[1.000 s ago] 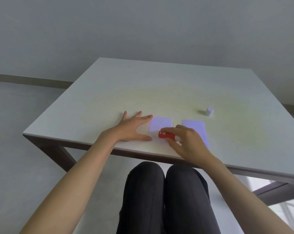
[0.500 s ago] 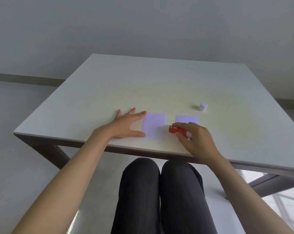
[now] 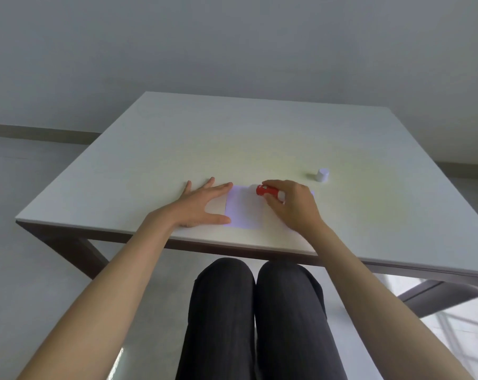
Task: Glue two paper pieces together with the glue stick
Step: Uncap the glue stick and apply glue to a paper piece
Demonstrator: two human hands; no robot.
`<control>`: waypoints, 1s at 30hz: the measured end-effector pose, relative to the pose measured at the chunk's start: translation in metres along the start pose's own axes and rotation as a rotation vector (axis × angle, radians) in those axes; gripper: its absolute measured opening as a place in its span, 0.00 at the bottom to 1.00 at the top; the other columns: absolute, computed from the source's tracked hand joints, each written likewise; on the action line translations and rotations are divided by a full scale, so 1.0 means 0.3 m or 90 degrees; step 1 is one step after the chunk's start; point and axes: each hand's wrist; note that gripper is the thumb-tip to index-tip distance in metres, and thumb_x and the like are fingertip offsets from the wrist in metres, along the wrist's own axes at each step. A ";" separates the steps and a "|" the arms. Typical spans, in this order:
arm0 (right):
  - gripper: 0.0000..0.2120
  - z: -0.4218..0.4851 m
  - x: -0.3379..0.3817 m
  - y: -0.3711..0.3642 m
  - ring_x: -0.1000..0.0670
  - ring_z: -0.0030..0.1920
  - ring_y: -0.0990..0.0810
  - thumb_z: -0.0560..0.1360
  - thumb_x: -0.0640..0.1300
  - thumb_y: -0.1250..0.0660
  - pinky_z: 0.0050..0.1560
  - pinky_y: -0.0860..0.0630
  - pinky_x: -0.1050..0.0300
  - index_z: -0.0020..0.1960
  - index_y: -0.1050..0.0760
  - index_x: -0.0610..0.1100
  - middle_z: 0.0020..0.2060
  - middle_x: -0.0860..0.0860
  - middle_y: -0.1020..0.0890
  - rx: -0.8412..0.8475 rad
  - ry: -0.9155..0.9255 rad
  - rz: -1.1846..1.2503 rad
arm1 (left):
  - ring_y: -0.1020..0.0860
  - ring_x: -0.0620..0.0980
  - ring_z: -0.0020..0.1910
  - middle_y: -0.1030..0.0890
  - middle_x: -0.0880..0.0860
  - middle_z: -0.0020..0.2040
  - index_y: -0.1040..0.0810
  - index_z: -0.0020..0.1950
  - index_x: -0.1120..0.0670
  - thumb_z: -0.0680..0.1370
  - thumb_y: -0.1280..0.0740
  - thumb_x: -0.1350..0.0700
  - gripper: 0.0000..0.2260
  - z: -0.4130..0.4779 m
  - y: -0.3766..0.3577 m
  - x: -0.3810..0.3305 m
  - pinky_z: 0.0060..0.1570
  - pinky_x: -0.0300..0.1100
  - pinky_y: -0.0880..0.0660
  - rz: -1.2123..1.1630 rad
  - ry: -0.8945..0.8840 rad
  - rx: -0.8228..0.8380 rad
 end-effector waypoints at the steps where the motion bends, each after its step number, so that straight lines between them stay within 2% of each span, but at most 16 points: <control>1: 0.14 -0.020 0.015 -0.011 0.44 0.50 0.20 0.75 0.45 0.35 0.51 0.26 0.54 0.60 0.22 0.49 0.49 0.46 0.17 0.017 0.024 -0.015 | 0.62 0.38 0.75 0.49 0.41 0.77 0.50 0.76 0.41 0.72 0.33 0.41 0.37 0.000 -0.003 0.003 0.72 0.53 0.70 -0.009 0.001 -0.003; 4: 0.13 -0.089 0.057 -0.018 0.48 0.39 0.24 0.74 0.47 0.34 0.44 0.24 0.50 0.58 0.22 0.51 0.41 0.48 0.20 0.069 0.098 -0.006 | 0.62 0.39 0.75 0.49 0.37 0.77 0.49 0.75 0.40 0.72 0.34 0.38 0.37 0.004 -0.007 0.008 0.71 0.53 0.71 0.009 -0.012 -0.004; 5: 0.13 -0.101 0.065 -0.008 0.50 0.38 0.25 0.74 0.48 0.33 0.44 0.25 0.53 0.58 0.21 0.51 0.40 0.50 0.20 0.074 0.102 0.010 | 0.62 0.39 0.75 0.49 0.36 0.76 0.49 0.75 0.39 0.72 0.35 0.37 0.36 0.004 -0.007 0.008 0.71 0.54 0.71 0.015 -0.017 -0.005; 8: 0.12 -0.115 0.073 0.040 0.61 0.34 0.24 0.73 0.45 0.31 0.40 0.30 0.72 0.57 0.20 0.50 0.35 0.60 0.21 0.033 0.024 0.133 | 0.61 0.41 0.75 0.51 0.36 0.76 0.47 0.74 0.39 0.72 0.36 0.37 0.35 0.001 -0.007 0.007 0.71 0.56 0.70 0.014 -0.022 -0.009; 9: 0.12 -0.116 0.073 0.054 0.63 0.32 0.24 0.73 0.44 0.31 0.37 0.31 0.74 0.56 0.20 0.49 0.33 0.63 0.22 0.012 -0.025 0.217 | 0.61 0.41 0.75 0.52 0.36 0.77 0.48 0.74 0.38 0.72 0.36 0.38 0.34 -0.001 -0.006 0.007 0.71 0.56 0.70 0.016 -0.025 -0.010; 11: 0.11 -0.122 0.075 0.078 0.59 0.27 0.27 0.74 0.43 0.32 0.33 0.31 0.68 0.55 0.19 0.48 0.29 0.59 0.22 0.004 -0.123 0.453 | 0.61 0.42 0.76 0.55 0.36 0.76 0.50 0.74 0.36 0.73 0.36 0.40 0.33 -0.008 -0.001 -0.001 0.71 0.56 0.70 0.023 -0.033 -0.010; 13: 0.11 -0.134 0.079 0.085 0.53 0.26 0.30 0.75 0.44 0.33 0.31 0.33 0.63 0.56 0.20 0.46 0.31 0.53 0.21 0.060 -0.194 0.698 | 0.60 0.40 0.76 0.56 0.34 0.75 0.54 0.72 0.33 0.74 0.35 0.42 0.33 -0.021 0.008 -0.023 0.71 0.56 0.70 -0.020 -0.034 -0.021; 15: 0.13 -0.147 0.089 0.072 0.53 0.26 0.29 0.72 0.47 0.32 0.31 0.30 0.64 0.56 0.20 0.48 0.35 0.52 0.19 0.133 -0.247 0.876 | 0.54 0.37 0.75 0.49 0.34 0.74 0.49 0.71 0.34 0.75 0.35 0.45 0.31 -0.040 0.012 -0.061 0.72 0.53 0.66 -0.140 -0.051 -0.067; 16: 0.13 -0.150 0.094 0.058 0.53 0.26 0.29 0.70 0.49 0.32 0.31 0.28 0.64 0.54 0.19 0.49 0.36 0.51 0.19 0.156 -0.263 0.925 | 0.49 0.35 0.74 0.42 0.34 0.73 0.43 0.71 0.35 0.75 0.34 0.46 0.28 -0.051 0.010 -0.089 0.74 0.49 0.61 -0.218 -0.069 -0.100; 18: 0.12 -0.150 0.110 0.025 0.53 0.26 0.29 0.70 0.50 0.32 0.30 0.28 0.64 0.51 0.19 0.49 0.37 0.51 0.20 0.180 -0.285 0.986 | 0.34 0.34 0.69 0.26 0.35 0.64 0.26 0.62 0.39 0.76 0.34 0.51 0.16 -0.068 -0.003 -0.160 0.71 0.38 0.43 -0.377 -0.116 -0.171; 20: 0.12 -0.147 0.129 -0.001 0.53 0.26 0.30 0.71 0.50 0.32 0.29 0.29 0.64 0.52 0.20 0.47 0.36 0.50 0.22 0.192 -0.300 1.022 | 0.22 0.38 0.59 0.16 0.41 0.53 0.18 0.52 0.44 0.75 0.32 0.55 0.09 -0.074 -0.030 -0.229 0.60 0.31 0.31 -0.486 -0.128 -0.237; 22: 0.14 -0.145 0.145 -0.014 0.53 0.27 0.30 0.71 0.50 0.33 0.30 0.30 0.63 0.53 0.21 0.46 0.36 0.50 0.21 0.193 -0.296 1.006 | 0.18 0.45 0.52 0.14 0.52 0.48 0.16 0.48 0.53 0.73 0.30 0.56 0.06 -0.071 -0.052 -0.270 0.57 0.37 0.27 -0.552 -0.099 -0.299; 23: 0.14 -0.147 0.150 -0.016 0.53 0.27 0.29 0.71 0.51 0.33 0.31 0.30 0.63 0.53 0.21 0.46 0.37 0.50 0.20 0.186 -0.289 0.969 | 0.17 0.46 0.50 0.14 0.53 0.47 0.16 0.47 0.54 0.72 0.29 0.56 0.05 -0.065 -0.053 -0.276 0.55 0.39 0.27 -0.574 -0.075 -0.327; 27: 0.14 -0.167 0.152 -0.011 0.52 0.29 0.28 0.75 0.48 0.33 0.31 0.32 0.62 0.59 0.23 0.46 0.43 0.49 0.19 0.121 -0.291 0.761 | 0.18 0.38 0.41 0.14 0.41 0.38 0.16 0.38 0.44 0.68 0.26 0.53 0.03 -0.015 0.031 -0.243 0.48 0.34 0.25 -0.536 -0.023 -0.427; 29: 0.12 -0.177 0.147 -0.003 0.53 0.28 0.28 0.75 0.44 0.33 0.31 0.31 0.62 0.58 0.22 0.46 0.43 0.50 0.20 0.117 -0.284 0.700 | 0.20 0.31 0.37 0.17 0.37 0.35 0.18 0.36 0.41 0.68 0.27 0.51 0.04 0.026 0.111 -0.212 0.41 0.25 0.29 -0.422 0.003 -0.488; 30: 0.10 -0.183 0.147 0.003 0.53 0.29 0.28 0.75 0.43 0.33 0.32 0.31 0.62 0.56 0.20 0.46 0.42 0.50 0.21 0.122 -0.272 0.672 | 0.21 0.29 0.35 0.18 0.36 0.34 0.19 0.35 0.41 0.68 0.28 0.50 0.04 0.044 0.147 -0.198 0.37 0.25 0.30 -0.361 0.022 -0.504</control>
Point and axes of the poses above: each hand's wrist, its own z-axis towards the middle knuckle, its own y-axis out of the back of the hand, x = y × z
